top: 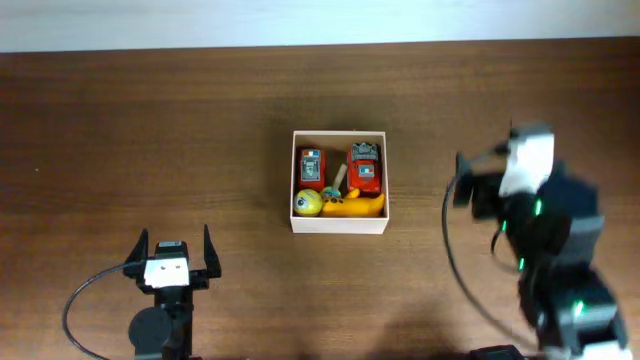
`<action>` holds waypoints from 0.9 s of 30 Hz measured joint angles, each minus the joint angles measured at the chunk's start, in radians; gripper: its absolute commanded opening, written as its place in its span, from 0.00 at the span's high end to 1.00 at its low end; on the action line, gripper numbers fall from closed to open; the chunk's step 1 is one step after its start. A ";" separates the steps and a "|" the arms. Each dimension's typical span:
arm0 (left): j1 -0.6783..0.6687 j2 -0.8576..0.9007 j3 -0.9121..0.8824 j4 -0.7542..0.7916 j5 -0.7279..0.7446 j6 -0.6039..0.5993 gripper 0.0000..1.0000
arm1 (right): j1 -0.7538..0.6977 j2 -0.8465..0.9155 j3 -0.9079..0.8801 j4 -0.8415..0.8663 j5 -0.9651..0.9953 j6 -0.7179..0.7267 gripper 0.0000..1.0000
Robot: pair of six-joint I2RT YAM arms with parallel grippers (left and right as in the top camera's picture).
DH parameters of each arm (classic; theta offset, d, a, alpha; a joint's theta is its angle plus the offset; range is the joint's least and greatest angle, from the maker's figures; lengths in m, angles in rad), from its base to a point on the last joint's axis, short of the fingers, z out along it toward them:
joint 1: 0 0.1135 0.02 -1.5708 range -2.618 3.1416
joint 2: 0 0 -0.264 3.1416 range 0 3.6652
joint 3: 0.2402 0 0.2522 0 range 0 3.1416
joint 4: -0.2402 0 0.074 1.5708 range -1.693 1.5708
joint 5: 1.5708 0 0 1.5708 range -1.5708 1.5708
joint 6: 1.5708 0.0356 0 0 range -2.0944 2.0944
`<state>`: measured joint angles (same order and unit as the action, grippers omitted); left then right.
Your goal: Pack container
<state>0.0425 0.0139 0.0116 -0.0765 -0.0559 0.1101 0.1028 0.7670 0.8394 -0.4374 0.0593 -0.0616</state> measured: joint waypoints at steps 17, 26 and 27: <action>0.000 0.000 0.000 0.000 0.000 0.002 0.01 | -0.071 -0.607 -0.614 0.158 -0.138 -0.009 0.01; 0.000 0.000 0.000 0.000 0.000 0.002 0.01 | -0.071 -0.682 -0.718 0.158 -0.141 -0.014 0.01; 0.000 0.000 0.000 0.000 0.000 0.002 0.01 | -0.071 -0.683 -0.723 0.159 -0.141 -0.014 0.01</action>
<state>0.0425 0.0139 0.0116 -0.0765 -0.0559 0.1123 0.0322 0.0837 0.1169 -0.2787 -0.0814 -0.0757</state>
